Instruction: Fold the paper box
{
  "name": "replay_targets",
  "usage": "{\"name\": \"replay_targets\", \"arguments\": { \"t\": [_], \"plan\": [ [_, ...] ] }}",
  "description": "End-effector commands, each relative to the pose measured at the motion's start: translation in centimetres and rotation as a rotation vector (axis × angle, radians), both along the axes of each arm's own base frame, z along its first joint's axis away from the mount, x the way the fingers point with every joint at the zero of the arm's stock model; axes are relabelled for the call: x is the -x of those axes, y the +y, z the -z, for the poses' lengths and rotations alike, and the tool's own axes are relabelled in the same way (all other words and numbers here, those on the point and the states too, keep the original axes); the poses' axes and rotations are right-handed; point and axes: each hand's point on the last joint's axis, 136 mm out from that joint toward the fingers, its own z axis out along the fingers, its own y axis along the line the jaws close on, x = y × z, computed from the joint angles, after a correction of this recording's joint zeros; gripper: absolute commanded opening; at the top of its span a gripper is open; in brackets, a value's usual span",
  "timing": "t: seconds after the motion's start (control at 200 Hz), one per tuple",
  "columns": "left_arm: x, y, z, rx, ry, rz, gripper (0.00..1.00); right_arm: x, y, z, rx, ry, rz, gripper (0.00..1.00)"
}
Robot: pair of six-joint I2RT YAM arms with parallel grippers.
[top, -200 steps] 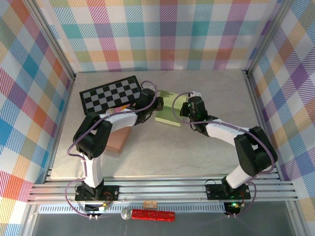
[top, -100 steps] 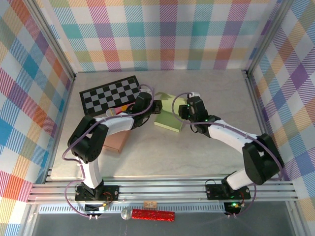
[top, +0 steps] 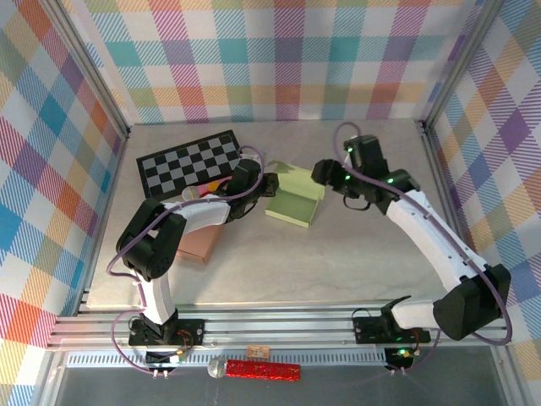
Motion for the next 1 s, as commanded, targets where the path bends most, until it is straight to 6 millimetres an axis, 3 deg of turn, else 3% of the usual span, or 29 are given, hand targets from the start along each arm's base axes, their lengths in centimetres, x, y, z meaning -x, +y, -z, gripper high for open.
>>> {"name": "replay_targets", "arguments": {
  "t": [0.0,0.16,0.33,0.44,0.585,0.81,0.995],
  "plan": [
    [0.1,-0.6,-2.5,0.026,-0.046,0.024,0.18,0.3,-2.5,0.3,-0.091,0.186,0.108,0.68],
    [0.2,-0.6,-2.5,0.027,-0.042,0.030,0.18,-4.4,-5.1,2.7,-0.286,0.389,0.213,0.63],
    [0.1,-0.7,-2.7,0.027,-0.046,0.033,0.19,-7.4,-4.1,6.4,-0.356,0.631,0.171,0.59],
    [-0.1,-0.9,-2.7,0.031,-0.043,0.035,0.19,-7.4,-2.6,8.8,-0.412,0.752,0.148,0.58],
    [-0.2,-1.1,-2.7,0.036,-0.043,0.038,0.19,-7.0,-1.0,10.4,-0.450,0.808,0.126,0.58],
    [-0.3,-1.3,-2.5,0.044,-0.040,0.043,0.20,-6.4,1.3,11.6,-0.491,0.867,0.077,0.55],
    [-0.3,-1.5,-2.2,0.059,-0.027,0.045,0.20,-5.3,1.4,11.9,-0.486,0.889,0.078,0.52]
  ]
}}
